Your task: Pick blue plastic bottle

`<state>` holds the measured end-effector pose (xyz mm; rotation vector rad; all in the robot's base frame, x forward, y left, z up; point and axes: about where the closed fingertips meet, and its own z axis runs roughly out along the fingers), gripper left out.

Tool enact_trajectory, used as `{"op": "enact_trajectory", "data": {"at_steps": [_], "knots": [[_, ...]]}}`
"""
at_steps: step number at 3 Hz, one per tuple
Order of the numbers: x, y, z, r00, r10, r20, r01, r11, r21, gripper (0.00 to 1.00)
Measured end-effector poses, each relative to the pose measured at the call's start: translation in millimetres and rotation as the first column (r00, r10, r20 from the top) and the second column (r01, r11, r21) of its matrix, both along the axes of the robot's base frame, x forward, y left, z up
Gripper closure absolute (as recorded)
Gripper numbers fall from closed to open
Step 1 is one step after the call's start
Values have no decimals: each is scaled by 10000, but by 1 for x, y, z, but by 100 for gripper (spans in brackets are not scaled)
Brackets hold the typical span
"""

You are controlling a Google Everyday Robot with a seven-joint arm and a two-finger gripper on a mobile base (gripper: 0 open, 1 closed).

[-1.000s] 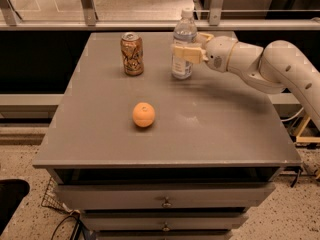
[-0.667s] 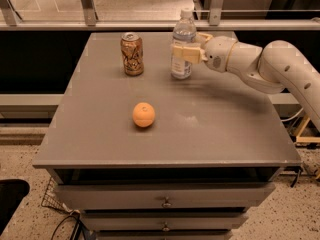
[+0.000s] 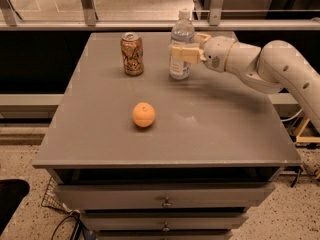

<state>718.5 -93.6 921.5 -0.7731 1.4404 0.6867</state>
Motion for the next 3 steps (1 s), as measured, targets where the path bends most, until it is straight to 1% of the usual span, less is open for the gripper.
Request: {"op": "enact_trajectory", "data": {"at_steps": [1,2,3], "knots": [[-2,5,7,9999,102,1,-102,9999,-128,100],[-11,10,32,9998,169,134,-161,9983,-565,100],[-23,13,65,9983,241,531,-187,9949,-993,100]]}}
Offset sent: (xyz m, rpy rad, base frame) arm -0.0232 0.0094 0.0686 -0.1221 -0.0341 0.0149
